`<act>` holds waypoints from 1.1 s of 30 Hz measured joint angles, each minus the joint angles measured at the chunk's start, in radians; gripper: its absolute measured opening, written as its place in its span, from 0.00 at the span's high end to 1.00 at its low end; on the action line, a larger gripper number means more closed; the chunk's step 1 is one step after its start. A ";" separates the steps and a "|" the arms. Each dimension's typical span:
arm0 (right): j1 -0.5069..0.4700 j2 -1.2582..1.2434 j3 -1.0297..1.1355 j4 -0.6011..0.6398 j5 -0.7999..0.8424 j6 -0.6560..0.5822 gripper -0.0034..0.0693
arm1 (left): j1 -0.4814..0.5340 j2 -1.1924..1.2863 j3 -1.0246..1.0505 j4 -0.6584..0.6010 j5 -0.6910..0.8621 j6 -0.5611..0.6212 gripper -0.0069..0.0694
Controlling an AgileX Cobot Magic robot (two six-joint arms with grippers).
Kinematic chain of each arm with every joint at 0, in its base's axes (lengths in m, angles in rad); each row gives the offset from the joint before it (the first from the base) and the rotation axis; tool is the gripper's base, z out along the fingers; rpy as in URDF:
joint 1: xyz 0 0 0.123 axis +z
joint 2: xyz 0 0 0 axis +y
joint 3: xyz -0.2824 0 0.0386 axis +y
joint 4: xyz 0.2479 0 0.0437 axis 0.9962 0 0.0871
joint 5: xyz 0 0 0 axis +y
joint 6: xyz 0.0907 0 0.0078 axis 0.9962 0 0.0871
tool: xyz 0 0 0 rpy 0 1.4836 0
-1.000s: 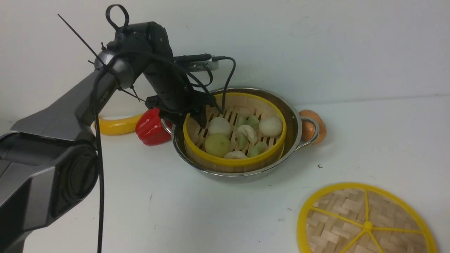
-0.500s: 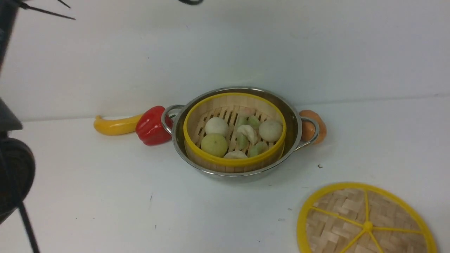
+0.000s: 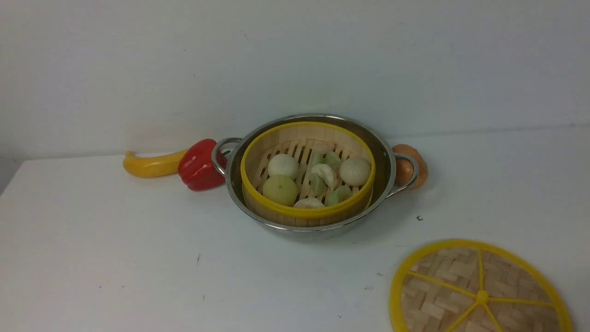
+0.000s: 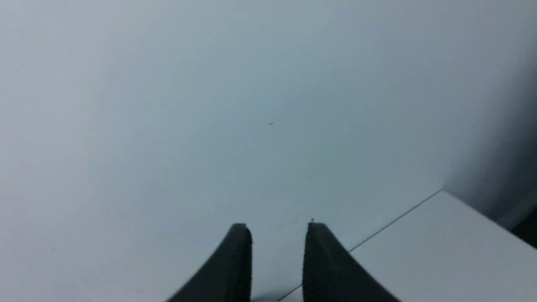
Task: Place the steamer in the pot on the white table, and put the lid on the steamer.
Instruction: 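Move the gripper down to the bamboo steamer lid and grasp its center knob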
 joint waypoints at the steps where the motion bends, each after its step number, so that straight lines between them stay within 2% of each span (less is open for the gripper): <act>1: 0.000 0.000 0.000 0.000 0.000 0.000 0.62 | 0.000 -0.002 0.000 -0.005 0.000 0.000 0.74; 3: 0.000 0.000 0.000 0.000 0.000 0.000 0.62 | 0.000 -0.012 0.000 -0.051 0.000 0.002 0.80; 8: 0.000 0.000 0.000 0.000 0.000 0.000 0.62 | 0.000 -0.012 0.000 -0.074 0.001 0.003 0.87; 13: 0.000 0.000 0.000 0.000 0.000 0.000 0.62 | 0.000 -0.012 0.001 -0.005 0.001 0.030 0.88; 17: 0.000 0.000 0.000 0.000 0.000 0.000 0.62 | 0.000 -0.063 0.109 0.090 0.000 0.034 0.88; 22: 0.000 0.000 0.000 0.000 0.000 0.000 0.62 | 0.000 -0.270 0.567 0.260 -0.034 0.039 0.88; 23: 0.000 0.000 0.000 0.000 0.000 0.000 0.62 | 0.005 -0.353 0.742 0.296 -0.098 0.039 0.88; 24: 0.000 0.000 0.000 0.000 0.000 0.000 0.62 | 0.005 -0.353 0.742 0.296 -0.098 0.039 0.88; 26: 0.000 0.000 0.000 0.000 0.000 0.000 0.62 | 0.049 -0.524 1.097 0.326 -0.291 0.039 0.88; 27: 0.000 0.000 0.000 0.000 0.000 0.000 0.62 | 0.049 -0.536 1.122 0.326 -0.307 0.039 0.88; 30: 0.000 0.000 0.000 0.000 0.000 0.000 0.62 | 0.171 -0.728 1.540 0.310 -0.590 0.040 0.87; 33: 0.000 0.000 0.000 0.000 0.000 0.000 0.62 | 0.305 -0.884 1.863 0.264 -0.791 0.040 0.86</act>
